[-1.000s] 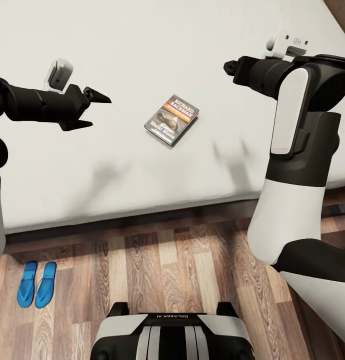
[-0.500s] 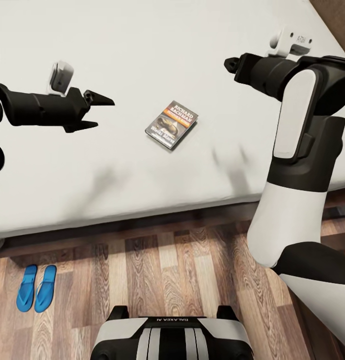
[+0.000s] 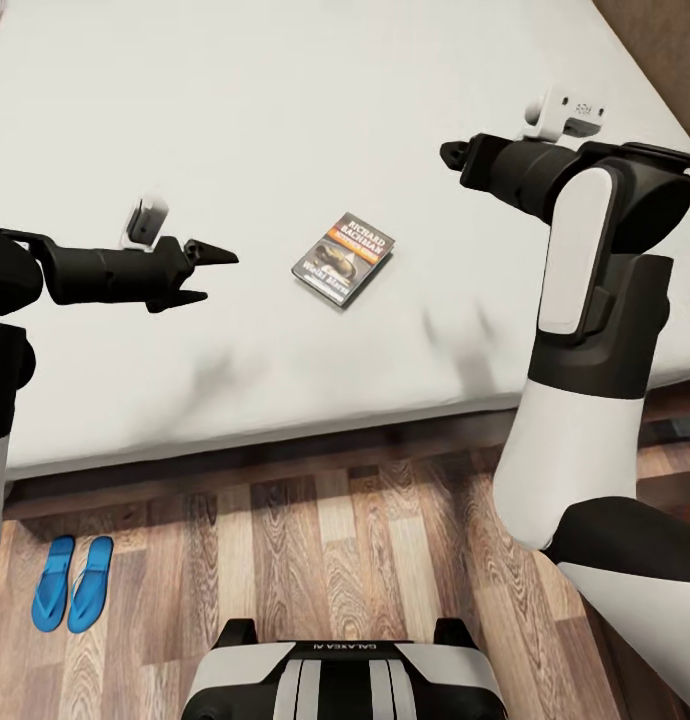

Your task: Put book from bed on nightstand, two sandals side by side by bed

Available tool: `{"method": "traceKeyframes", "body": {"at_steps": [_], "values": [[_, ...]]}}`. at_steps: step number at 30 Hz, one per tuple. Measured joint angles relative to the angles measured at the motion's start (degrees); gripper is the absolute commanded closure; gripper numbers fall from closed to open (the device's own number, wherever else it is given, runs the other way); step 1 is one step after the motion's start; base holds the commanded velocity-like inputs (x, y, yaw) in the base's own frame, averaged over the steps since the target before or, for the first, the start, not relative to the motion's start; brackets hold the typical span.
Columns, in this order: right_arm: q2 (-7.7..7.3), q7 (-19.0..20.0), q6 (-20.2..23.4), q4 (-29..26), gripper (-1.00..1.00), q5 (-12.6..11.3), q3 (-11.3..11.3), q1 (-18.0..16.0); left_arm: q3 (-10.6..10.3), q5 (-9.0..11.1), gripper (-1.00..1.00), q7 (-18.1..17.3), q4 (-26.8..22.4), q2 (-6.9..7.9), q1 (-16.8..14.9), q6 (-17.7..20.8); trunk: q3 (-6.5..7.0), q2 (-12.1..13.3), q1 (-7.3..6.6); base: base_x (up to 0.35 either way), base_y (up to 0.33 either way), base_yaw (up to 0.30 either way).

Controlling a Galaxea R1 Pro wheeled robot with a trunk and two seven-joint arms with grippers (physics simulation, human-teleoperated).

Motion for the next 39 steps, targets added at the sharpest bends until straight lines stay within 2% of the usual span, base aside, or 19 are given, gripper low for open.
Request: {"method": "traceKeyframes", "body": {"at_steps": [7, 15, 17, 19, 20, 22, 23, 27, 32, 35, 37, 39], "values": [[0.0, 0.0, 0.0, -0.11, -1.0, -0.03, 2.2, 1.7, 2.33, -1.32, -1.0, -0.29, -0.01, -0.2, 2.64, -0.25, 0.66, 0.0, 0.0, 0.0, 0.0, 0.0], [0.03, -0.02, 0.0, -0.73, -1.0, -0.08, 3.3, 2.53, 3.46, -3.37, -1.0, -1.24, -0.01, -1.26, 3.63, -0.19, 1.41, 0.0, 0.0, 0.0, 0.0, 0.0], [0.03, -0.04, 0.0, -0.83, -1.0, -0.08, 3.48, 2.93, 3.81, -3.65, -1.0, -3.91, 0.02, -1.53, 4.02, -0.14, 1.6, 0.0, 0.0, 0.0, 0.0, 0.0], [0.03, -0.04, 0.0, -0.89, -1.0, -0.08, 3.61, 3.26, 4.1, -3.88, -1.0, -8.19, 0.04, -1.62, 4.6, -0.12, 1.78, 0.0, 0.0, 0.0, 0.0, 0.0], [0.03, -0.04, 0.0, -0.89, -1.0, -0.08, 3.61, 3.27, 4.11, -3.92, -1.0, -8.27, 0.04, -1.62, 4.61, -0.1, 1.88, 0.0, 0.0, 0.0, 0.0, 0.0], [0.03, -0.06, 0.0, -0.93, -1.0, -0.08, 3.69, 3.46, 4.36, -4.03, -1.0, -12.95, 0.05, -1.55, 5.1, -0.1, 2.07, 0.0, 0.0, 0.0, 0.0, 0.0], [0.03, -0.06, 0.0, -0.93, -1.0, -0.08, 3.69, 3.47, 4.36, -4.08, -1.0, -13.04, 0.05, -1.55, 5.11, -0.08, 2.16, 0.0, 0.0, 0.0, 0.0, 0.0], [0.03, -0.02, 0.0, -0.97, -1.0, -0.08, 3.7, 3.68, 5.04, -4.22, -1.0, -20.86, 0.07, -1.37, 6.04, -0.01, 2.53, 0.0, 0.0, 0.0, 0.0, 0.0], [0.03, -0.01, 0.0, -0.98, -1.0, -0.11, 3.47, 3.68, 6.56, -4.28, -1.0, -27.41, 0.07, -1.27, 10.22, 0.3, 3.0, 0.0, 0.0, 0.0, 0.0, 0.0], [0.03, -0.01, 0.0, -0.99, -1.0, -0.25, 3.38, 3.71, 6.96, -4.28, -1.0, -29.59, 0.07, -1.25, 12.1, 0.44, 3.28, 0.0, 0.0, 0.0, 0.0, 0.0], [0.02, 0.0, 0.0, -0.99, -1.0, -1.48, 3.25, 3.78, 7.66, -4.39, -1.0, -32.04, 0.07, -1.23, 15.58, 0.5, 3.47, 0.0, 0.0, 0.0, 0.0, 0.0], [0.02, 0.0, 0.0, -0.99, -1.0, -2.69, 3.23, 3.79, 7.97, -4.33, -1.0, -32.69, 0.07, -1.24, 16.61, 0.5, 3.66, 0.0, 0.0, 0.0, 0.0, 0.0]]}}
